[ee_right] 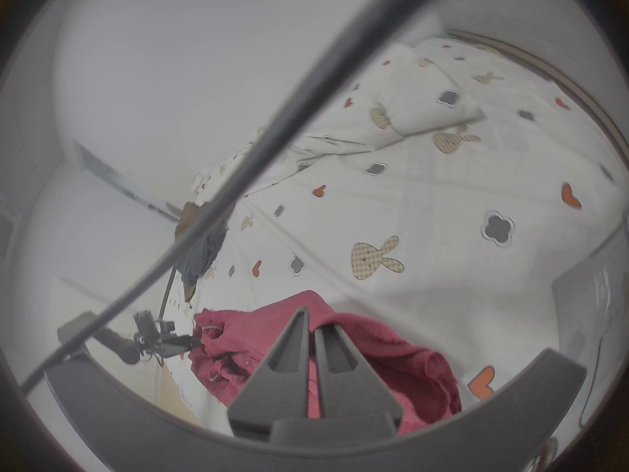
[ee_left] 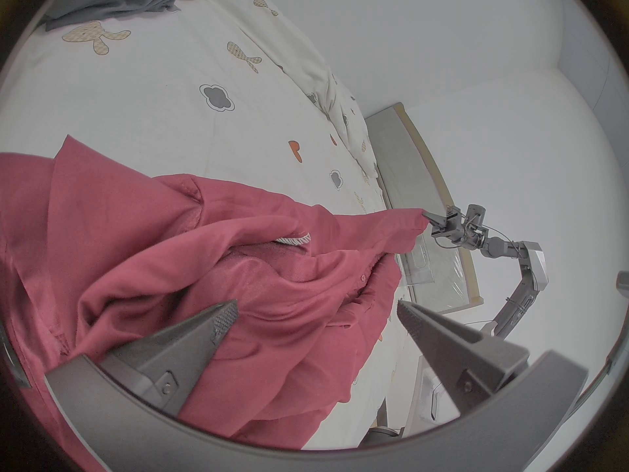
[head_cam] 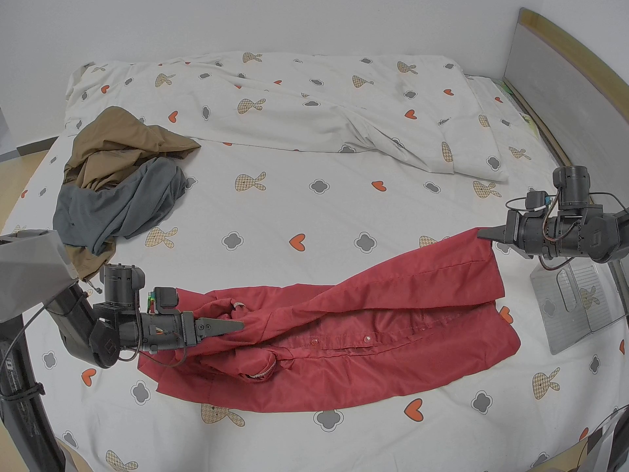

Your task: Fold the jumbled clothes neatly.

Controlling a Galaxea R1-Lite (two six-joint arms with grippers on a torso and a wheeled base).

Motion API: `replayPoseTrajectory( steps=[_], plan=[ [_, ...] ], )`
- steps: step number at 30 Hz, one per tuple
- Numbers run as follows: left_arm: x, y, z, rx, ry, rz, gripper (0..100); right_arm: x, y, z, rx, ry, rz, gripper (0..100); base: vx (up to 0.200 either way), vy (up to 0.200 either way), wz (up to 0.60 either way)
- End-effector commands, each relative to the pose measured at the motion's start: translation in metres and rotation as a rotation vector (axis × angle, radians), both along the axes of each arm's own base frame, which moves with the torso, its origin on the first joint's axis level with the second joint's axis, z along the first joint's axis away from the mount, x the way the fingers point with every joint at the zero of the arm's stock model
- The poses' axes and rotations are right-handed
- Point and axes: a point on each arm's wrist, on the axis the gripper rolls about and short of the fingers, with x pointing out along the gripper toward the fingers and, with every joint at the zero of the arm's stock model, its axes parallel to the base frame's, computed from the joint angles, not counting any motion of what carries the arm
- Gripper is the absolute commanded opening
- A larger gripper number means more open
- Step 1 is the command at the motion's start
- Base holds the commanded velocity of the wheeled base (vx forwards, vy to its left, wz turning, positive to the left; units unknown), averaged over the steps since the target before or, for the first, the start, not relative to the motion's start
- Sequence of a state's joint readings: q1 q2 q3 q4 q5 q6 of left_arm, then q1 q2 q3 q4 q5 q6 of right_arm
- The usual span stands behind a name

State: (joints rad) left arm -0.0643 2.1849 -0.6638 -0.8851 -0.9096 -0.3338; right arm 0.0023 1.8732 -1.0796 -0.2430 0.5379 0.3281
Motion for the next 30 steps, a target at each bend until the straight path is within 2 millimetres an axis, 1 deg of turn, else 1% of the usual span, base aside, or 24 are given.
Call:
replayPoseTrajectory(
  steps=[1, 2, 3, 7, 9, 10, 11, 12, 15, 19, 23, 29, 30],
  plan=[
    [0.0, 0.0, -0.001, 0.0, 0.004, 0.0, 100, -0.006, 0.01, 0.011, -0.027, -0.057, 0.065, 0, 0.0, 0.0, 0.0],
    [0.0, 0.0, -0.002, 0.0, 0.006, 0.0, 100, -0.013, 0.011, 0.014, -0.043, -0.09, 0.123, 0, 0.0, 0.0, 0.0],
    [0.0, 0.0, -0.002, 0.0, 0.007, 0.0, 100, -0.014, 0.011, 0.012, -0.052, -0.093, 0.136, 0, 0.0, 0.0, 0.0],
    [0.0, 0.0, -0.002, 0.0, 0.007, 0.0, 100, -0.022, 0.003, -0.01, -0.17, -0.103, 0.194, 0, 0.0, 0.0, 0.0],
    [0.0, 0.0, -0.002, 0.0, 0.007, 0.0, 100, -0.019, -0.009, -0.025, -0.204, -0.08, 0.186, 0, 0.0, 0.0, 0.0],
    [0.0, 0.0, -0.002, 0.001, 0.004, -0.001, 100, -0.019, -0.01, -0.026, -0.206, -0.078, 0.185, 0, 0.0, 0.0, 0.0],
    [0.0, 0.0, -0.002, 0.001, 0.006, -0.001, 100, -0.013, -0.018, -0.041, -0.215, -0.043, 0.177, 0, 0.0, 0.0, 0.0],
    [0.0, 0.0, -0.002, 0.0, 0.006, 0.0, 100, -0.011, -0.02, -0.046, -0.215, -0.029, 0.172, 0, 0.0, 0.0, 0.0],
    [0.0, 0.0, -0.002, 0.0, 0.006, 0.0, 100, -0.009, -0.024, -0.052, -0.2, -0.012, 0.174, 0, 0.0, 0.0, 0.0],
    [0.0, 0.0, -0.002, 0.001, 0.006, -0.001, 100, -0.014, -0.02, -0.055, -0.187, 0.009, 0.192, 0, 0.0, 0.0, 0.0],
    [0.0, 0.0, -0.002, 0.001, 0.006, -0.001, 100, -0.016, -0.021, -0.061, -0.19, 0.028, 0.19, 0, 0.0, 0.0, 0.0],
    [0.0, 0.0, -0.001, 0.0, 0.004, 0.0, 100, -0.021, -0.024, -0.08, -0.184, 0.094, 0.189, 0, 0.0, 0.0, 0.0],
    [0.0, 0.0, -0.001, 0.0, 0.004, 0.0, 100, -0.022, -0.026, -0.083, -0.179, 0.107, 0.189, 100, 0.0, 0.0, 0.0]
  ],
)
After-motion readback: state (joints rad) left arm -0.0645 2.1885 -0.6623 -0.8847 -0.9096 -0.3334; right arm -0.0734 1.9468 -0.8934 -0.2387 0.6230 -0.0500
